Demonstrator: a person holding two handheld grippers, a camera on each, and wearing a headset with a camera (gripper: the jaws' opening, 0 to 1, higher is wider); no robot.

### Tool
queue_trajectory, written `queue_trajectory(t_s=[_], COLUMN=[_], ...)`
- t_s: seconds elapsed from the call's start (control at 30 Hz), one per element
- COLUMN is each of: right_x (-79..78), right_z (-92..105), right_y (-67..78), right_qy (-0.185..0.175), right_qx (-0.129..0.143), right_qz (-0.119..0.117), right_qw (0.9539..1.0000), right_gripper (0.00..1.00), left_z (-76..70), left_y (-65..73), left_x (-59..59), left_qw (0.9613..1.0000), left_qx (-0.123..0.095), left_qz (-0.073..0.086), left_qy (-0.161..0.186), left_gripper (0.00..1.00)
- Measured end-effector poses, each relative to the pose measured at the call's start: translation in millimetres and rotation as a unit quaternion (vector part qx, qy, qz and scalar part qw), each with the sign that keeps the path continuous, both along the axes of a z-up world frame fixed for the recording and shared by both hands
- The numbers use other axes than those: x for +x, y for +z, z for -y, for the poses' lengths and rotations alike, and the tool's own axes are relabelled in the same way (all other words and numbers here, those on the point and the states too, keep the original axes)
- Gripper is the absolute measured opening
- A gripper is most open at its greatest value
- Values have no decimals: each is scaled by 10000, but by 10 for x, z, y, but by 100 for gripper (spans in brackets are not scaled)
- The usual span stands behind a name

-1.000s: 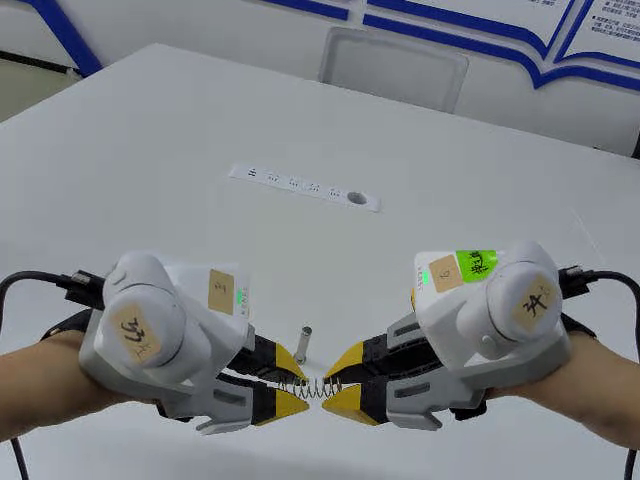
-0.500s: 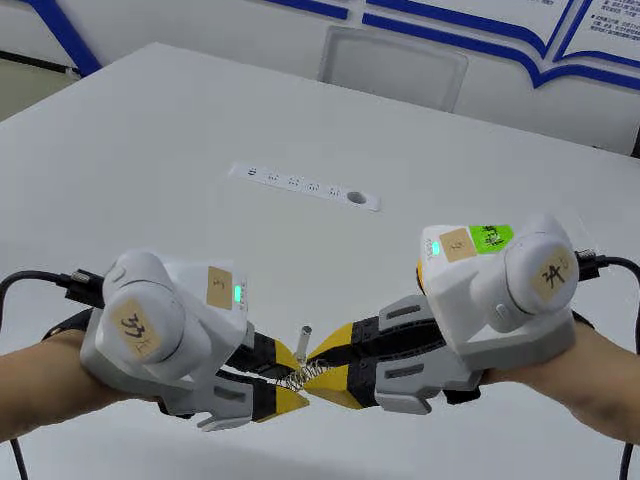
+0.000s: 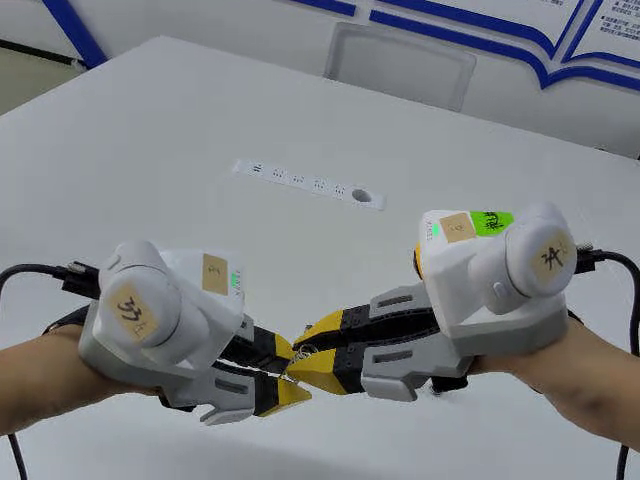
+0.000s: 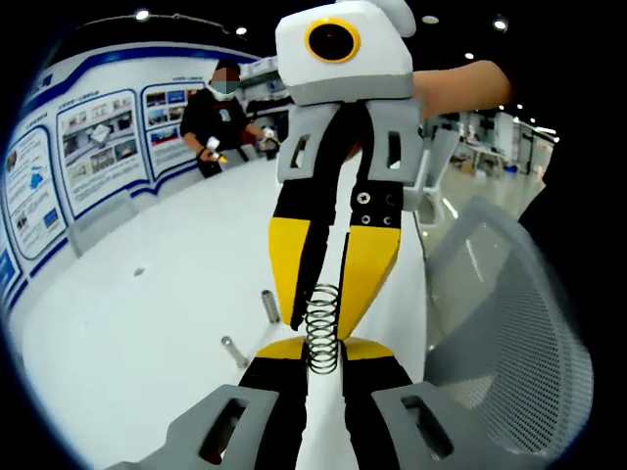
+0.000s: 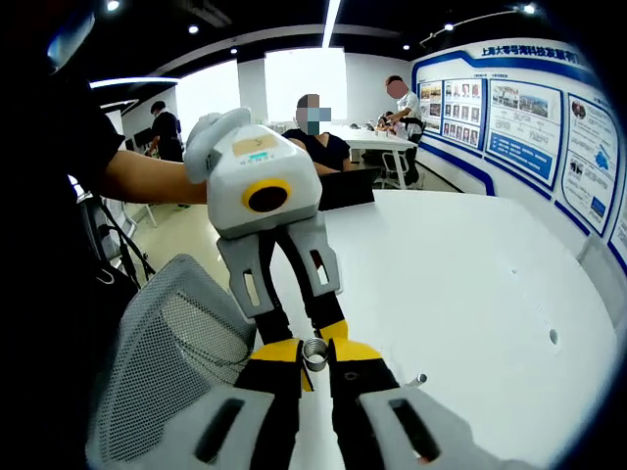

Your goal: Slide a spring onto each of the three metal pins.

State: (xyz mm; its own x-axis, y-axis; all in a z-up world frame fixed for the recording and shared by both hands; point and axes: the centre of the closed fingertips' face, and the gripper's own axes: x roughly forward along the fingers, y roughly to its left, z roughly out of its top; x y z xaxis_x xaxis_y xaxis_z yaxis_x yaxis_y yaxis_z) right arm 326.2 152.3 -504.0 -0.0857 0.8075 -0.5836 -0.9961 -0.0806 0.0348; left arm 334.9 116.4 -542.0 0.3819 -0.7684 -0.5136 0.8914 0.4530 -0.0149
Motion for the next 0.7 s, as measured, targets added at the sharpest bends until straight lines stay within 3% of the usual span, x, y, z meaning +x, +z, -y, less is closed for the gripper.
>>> queue_trajectory(t_s=[0.03, 0.17, 0.33, 0.43, 0.5, 0.7], right_x=[1, 46, 268, 454, 527, 767], right_z=[-10, -4, 38, 82, 94, 120], right_y=[-6, -24, -10, -28, -37, -75], right_qy=[14, 4, -285, -531, -635, -970], right_qx=[-23, -109, -124, -193, -203, -203], right_qz=[14, 59, 160, 259, 244, 228], right_qw=[10000, 9999, 9994, 9981, 9975, 9948], right_gripper=[11, 11, 11, 11, 11, 11], left_z=[-16, -100, -282, -331, -351, -474], left_y=[18, 12, -70, -12, 4, -26], left_x=[22, 58, 153, 184, 193, 262], left_qw=[9999, 9998, 9988, 9981, 9977, 9956], left_qx=[-101, -52, 53, -97, -155, -141], left_qz=[-31, 52, 82, 206, 175, 231], left_qy=[80, 168, 472, 568, 630, 900], left_gripper=[14, 24, 32, 34, 34, 45])
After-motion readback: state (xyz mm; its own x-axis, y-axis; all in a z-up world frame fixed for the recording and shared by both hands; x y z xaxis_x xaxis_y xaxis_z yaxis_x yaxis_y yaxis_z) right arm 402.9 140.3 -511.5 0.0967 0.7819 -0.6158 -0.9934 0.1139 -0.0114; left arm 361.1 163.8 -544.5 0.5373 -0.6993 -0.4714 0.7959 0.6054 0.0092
